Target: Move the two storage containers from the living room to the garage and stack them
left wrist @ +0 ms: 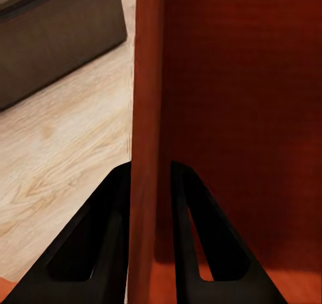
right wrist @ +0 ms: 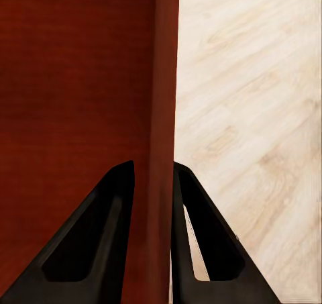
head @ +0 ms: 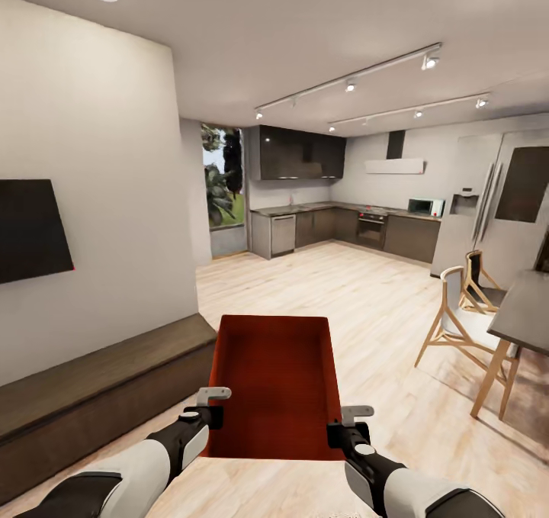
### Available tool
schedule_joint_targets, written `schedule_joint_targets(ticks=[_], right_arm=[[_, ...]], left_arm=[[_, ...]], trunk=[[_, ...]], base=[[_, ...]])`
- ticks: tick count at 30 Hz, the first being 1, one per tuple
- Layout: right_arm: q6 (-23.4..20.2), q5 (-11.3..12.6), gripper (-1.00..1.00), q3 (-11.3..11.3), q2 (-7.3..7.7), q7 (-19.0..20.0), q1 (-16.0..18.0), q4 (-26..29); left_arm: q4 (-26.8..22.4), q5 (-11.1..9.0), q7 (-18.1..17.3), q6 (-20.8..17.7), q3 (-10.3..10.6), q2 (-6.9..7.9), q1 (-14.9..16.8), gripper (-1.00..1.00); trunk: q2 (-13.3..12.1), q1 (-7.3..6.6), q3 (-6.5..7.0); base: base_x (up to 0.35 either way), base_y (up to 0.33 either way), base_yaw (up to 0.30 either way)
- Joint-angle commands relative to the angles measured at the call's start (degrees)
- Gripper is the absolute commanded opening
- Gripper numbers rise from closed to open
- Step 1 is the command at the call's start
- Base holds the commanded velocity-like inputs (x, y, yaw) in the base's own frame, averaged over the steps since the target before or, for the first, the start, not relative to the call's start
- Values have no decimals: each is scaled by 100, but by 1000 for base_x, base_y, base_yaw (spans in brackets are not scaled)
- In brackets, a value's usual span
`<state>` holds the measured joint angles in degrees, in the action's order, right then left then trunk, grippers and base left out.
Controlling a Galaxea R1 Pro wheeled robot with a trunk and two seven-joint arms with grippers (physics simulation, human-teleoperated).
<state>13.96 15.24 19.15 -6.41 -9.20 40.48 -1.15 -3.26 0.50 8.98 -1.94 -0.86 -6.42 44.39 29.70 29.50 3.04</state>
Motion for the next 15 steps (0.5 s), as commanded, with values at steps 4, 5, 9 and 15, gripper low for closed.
schedule_joint_targets(ticks=[4,5,9,15], right_arm=[[564,67,-100,-35,1,-21,5,1],[564,67,-100,-35,0,-20,5,1],[564,67,-100,-35,0,-20,5,1],[564,67,-100,-35,0,-20,6,1]], left_arm=[[9,-6,60,-25,-248,194,-1,-100],[9,-6,60,-25,-248,194,-1,-100],[9,-4,60,-25,-248,194,-1,-100],[9,-6,60,-25,-248,194,-1,-100]], trunk=[[4,2,1],[4,2,2],[4,2,10],[4,2,22]], base=[[0,0,-280],[0,0,-281],[0,0,-281],[0,0,-281]])
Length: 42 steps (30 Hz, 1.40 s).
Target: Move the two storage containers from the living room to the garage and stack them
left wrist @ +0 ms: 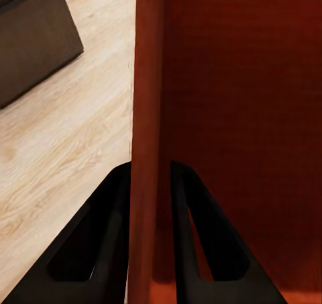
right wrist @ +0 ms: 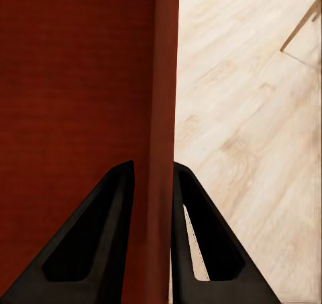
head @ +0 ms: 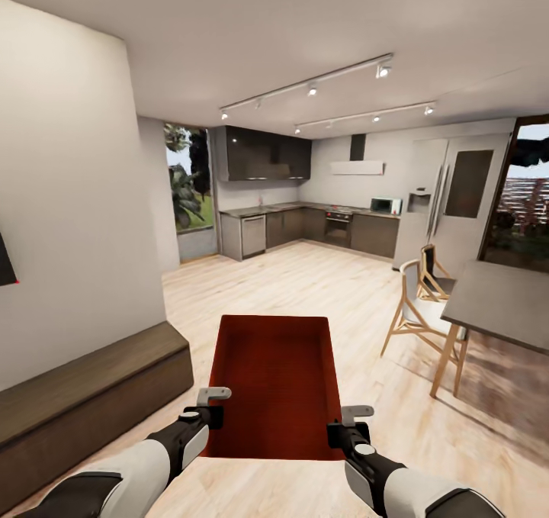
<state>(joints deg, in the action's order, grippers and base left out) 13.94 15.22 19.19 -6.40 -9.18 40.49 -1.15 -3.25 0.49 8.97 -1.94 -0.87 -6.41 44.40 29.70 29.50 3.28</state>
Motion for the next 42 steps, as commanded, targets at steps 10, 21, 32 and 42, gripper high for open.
schedule_joint_targets(ticks=[10,21,32,42], right_arm=[[566,68,-100,-38,-2,-23,3,1],[566,68,-100,-38,-2,-23,2,1],[566,68,-100,-38,-2,-23,3,1],[566,68,-100,-38,-2,-23,3,1]], left_arm=[[9,-5,61,-25,-247,193,-1,-100],[9,-5,61,-25,-247,193,-1,-100],[9,-5,61,-25,-246,193,-1,-100],[9,-5,61,-25,-247,193,-1,-100]], trunk=[[4,2,19],[4,2,42],[4,2,66],[4,2,86]], base=[[0,0,-280],[0,0,-266],[0,0,-252],[0,0,-252]])
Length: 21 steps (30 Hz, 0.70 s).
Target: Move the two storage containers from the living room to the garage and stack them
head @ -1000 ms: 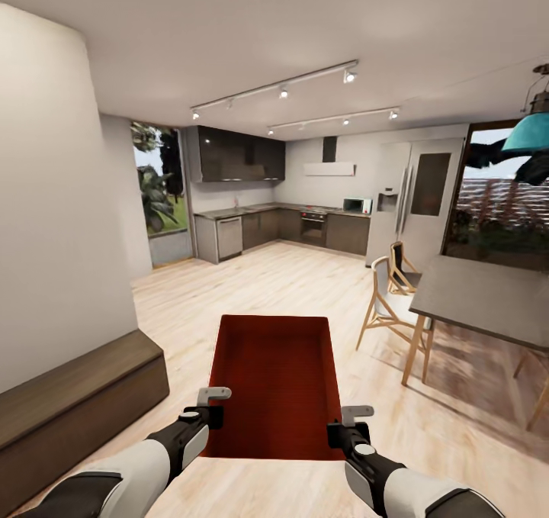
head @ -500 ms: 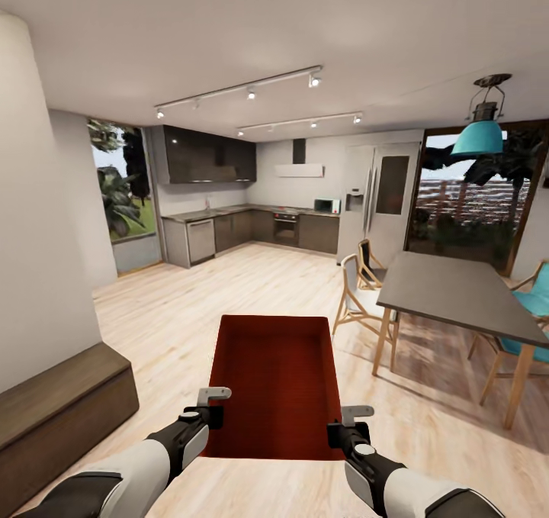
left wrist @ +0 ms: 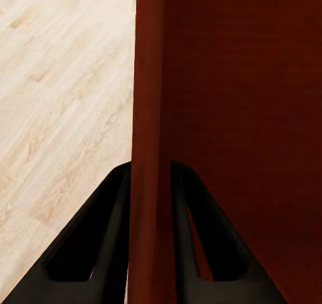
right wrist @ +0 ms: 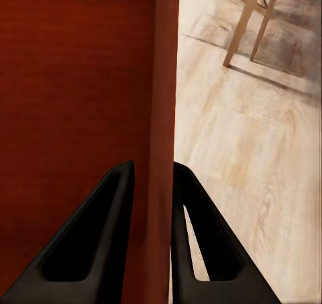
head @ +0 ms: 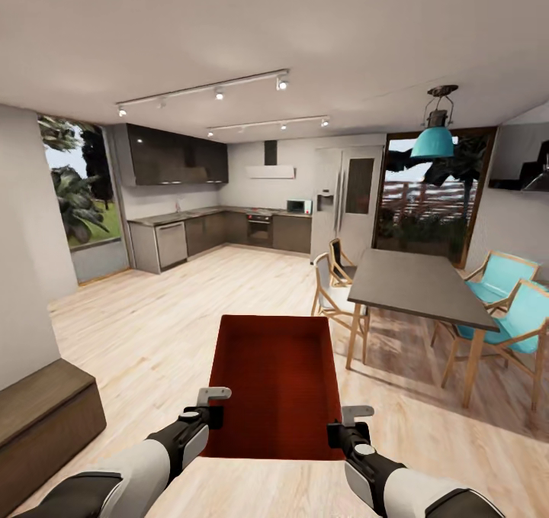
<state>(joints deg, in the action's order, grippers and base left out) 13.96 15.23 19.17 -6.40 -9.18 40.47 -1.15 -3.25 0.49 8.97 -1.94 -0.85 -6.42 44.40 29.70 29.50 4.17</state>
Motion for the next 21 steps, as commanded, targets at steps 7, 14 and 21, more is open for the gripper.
schedule_joint_targets(ticks=[7,14,21], right_arm=[[564,68,-100,-36,-2,-23,4,1],[564,68,-100,-36,-2,-23,4,1],[564,68,-100,-36,-2,-23,6,1]], left_arm=[[9,-5,61,-25,-249,193,-1,-100],[9,-5,61,-25,-249,193,-1,-100],[9,-5,61,-25,-249,193,-1,-100]], trunk=[[4,2,13],[4,2,21],[4,2,22]], base=[[0,0,-252],[0,0,-249],[0,0,-247]])
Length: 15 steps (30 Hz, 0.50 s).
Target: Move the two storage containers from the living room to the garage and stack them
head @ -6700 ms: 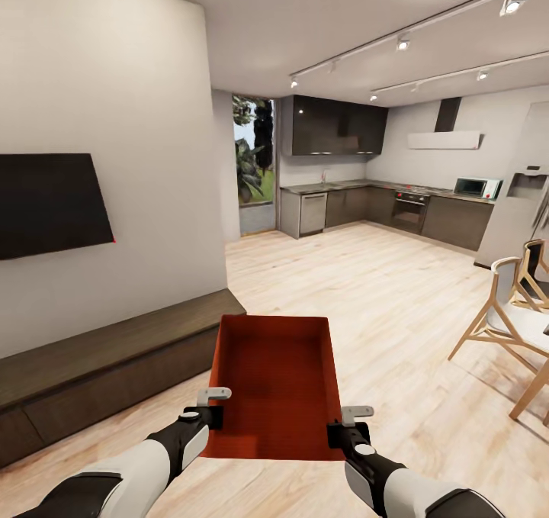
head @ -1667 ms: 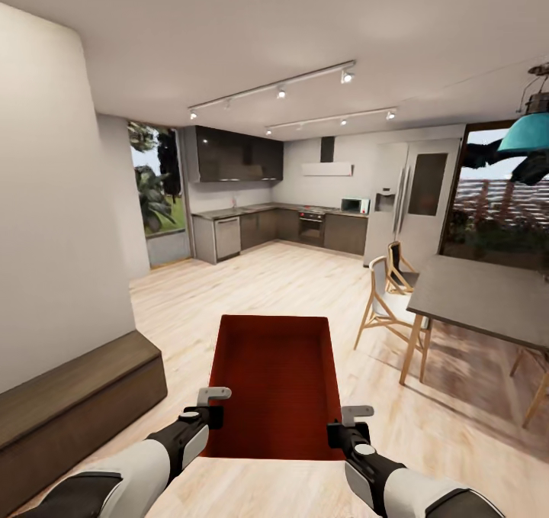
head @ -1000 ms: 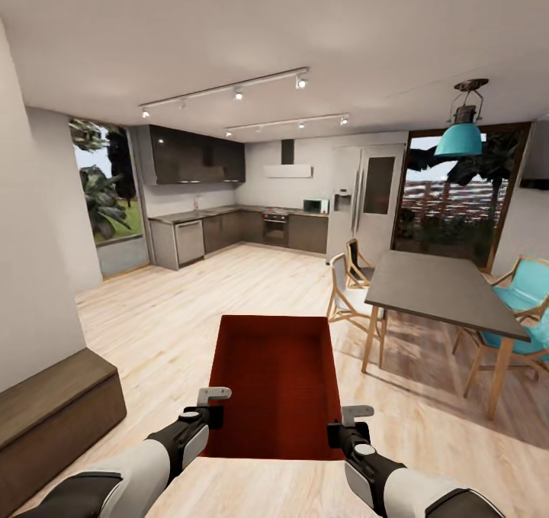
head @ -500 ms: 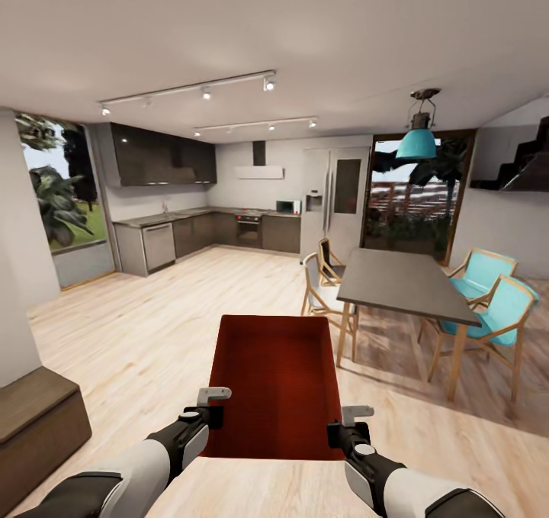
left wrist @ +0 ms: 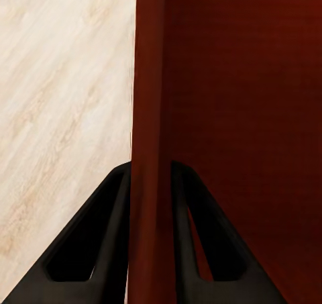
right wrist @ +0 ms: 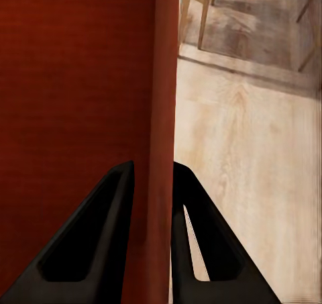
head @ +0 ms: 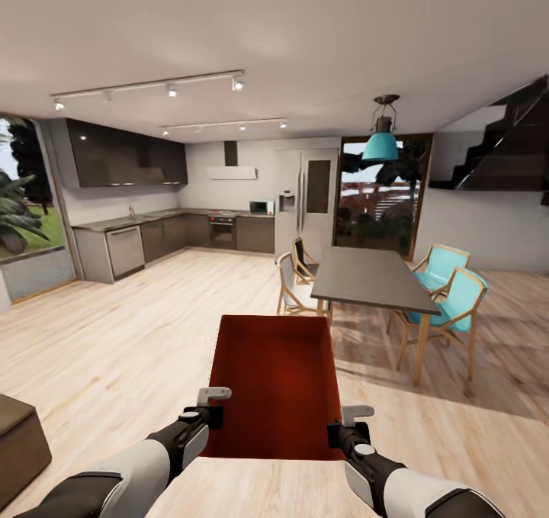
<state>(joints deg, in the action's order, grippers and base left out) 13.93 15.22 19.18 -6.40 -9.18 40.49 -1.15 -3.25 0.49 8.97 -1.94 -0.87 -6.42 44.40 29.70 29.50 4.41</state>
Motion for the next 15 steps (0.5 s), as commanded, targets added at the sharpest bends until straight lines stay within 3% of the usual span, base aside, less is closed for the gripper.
schedule_joint_targets(ticks=[1,15], right_arm=[[566,69,-100,-38,-2,-23,4,1],[566,69,-100,-38,-2,-23,3,1]], left_arm=[[9,-5,61,-25,-247,193,-1,-100],[9,-5,61,-25,-247,193,-1,-100]], trunk=[[4,2,-2],[4,2,-2]], base=[[0,0,-247],[0,0,-247]])
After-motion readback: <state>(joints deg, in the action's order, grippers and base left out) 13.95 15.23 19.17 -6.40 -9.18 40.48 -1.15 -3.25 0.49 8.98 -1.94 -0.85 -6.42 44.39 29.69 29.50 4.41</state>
